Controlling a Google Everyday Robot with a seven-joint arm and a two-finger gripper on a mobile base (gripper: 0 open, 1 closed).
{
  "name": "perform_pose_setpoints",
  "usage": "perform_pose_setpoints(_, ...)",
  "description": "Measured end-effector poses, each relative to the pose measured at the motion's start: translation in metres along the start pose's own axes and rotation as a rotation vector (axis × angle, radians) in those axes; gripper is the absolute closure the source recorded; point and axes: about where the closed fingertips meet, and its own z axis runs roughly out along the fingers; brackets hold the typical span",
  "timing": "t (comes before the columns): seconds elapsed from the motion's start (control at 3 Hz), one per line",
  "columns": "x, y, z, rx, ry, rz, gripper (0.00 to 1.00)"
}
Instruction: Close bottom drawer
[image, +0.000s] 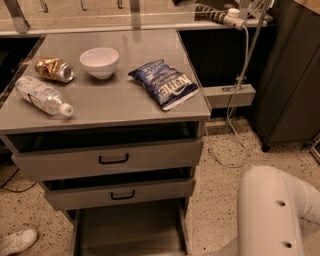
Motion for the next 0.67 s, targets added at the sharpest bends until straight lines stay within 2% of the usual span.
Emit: perform_pose_setpoints(0.67, -0.023, -0.023, 0.027, 0.037, 0.005, -0.004, 1.00)
